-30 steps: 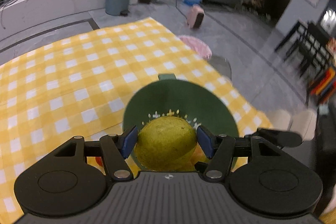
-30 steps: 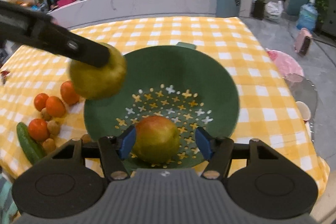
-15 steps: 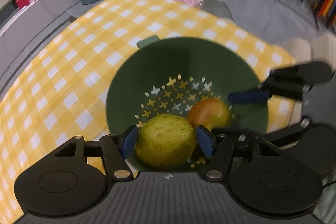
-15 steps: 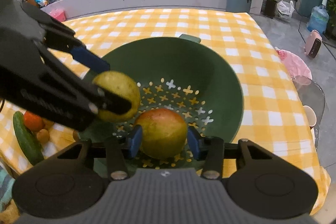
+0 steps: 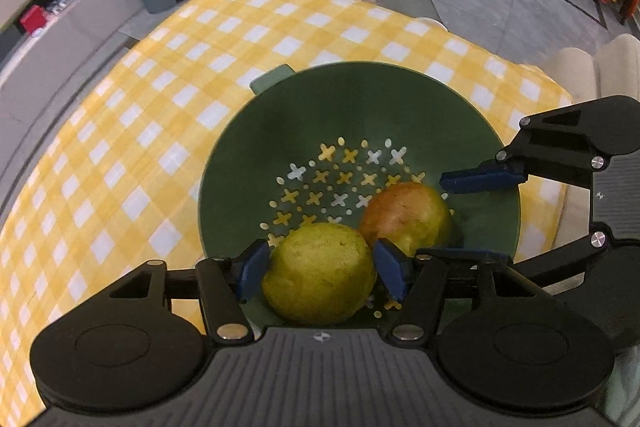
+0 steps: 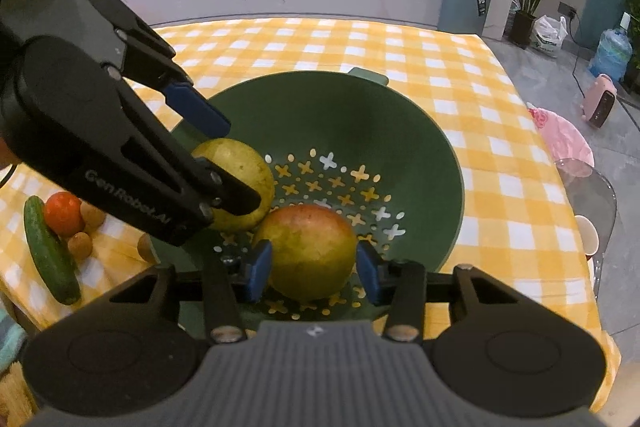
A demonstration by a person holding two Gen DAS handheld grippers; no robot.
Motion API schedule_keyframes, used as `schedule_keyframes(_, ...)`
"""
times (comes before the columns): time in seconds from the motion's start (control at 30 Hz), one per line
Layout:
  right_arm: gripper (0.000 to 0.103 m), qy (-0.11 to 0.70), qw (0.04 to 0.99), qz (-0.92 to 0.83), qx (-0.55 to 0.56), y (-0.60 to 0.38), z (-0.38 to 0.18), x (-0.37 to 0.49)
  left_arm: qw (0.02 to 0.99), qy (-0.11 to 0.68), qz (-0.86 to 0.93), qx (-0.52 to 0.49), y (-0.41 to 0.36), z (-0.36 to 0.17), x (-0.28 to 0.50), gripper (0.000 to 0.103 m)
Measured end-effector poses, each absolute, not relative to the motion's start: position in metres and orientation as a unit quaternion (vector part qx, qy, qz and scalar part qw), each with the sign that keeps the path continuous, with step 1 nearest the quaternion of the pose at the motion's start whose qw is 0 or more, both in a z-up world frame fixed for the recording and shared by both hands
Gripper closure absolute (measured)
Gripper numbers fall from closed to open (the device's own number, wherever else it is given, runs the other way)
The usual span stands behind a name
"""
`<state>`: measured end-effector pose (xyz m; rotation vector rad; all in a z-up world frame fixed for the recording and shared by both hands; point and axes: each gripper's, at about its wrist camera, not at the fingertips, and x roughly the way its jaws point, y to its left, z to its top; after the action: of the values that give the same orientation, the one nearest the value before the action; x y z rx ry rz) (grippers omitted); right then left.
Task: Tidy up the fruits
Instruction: 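Lower the yellow-green pear into the colander with the left gripper and release, then withdraw both tools from the colander back over the fruit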
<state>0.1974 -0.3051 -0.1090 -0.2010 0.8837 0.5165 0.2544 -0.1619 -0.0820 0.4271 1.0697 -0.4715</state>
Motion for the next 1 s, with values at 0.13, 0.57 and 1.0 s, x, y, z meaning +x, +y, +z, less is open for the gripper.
schedule_keyframes(0.13, 0.060, 0.422, 0.867, 0.248, -0.100, -0.302, -0.111, 0.197, 0.828, 0.490, -0.205, 0.178, -0.156, -0.076, 0.248, 0.030)
schedule_keyframes(0.57, 0.056, 0.431, 0.876, 0.206, -0.067, -0.294, -0.097, 0.185, 0.867, 0.451, -0.166, 0.135, -0.119, -0.032, 0.198, 0.029)
schedule_keyframes(1.0, 0.039, 0.394, 0.899, 0.190, 0.003, -0.267, -0.060, 0.117, 0.900, 0.400, -0.138, 0.104, -0.063, 0.004, 0.129, 0.029)
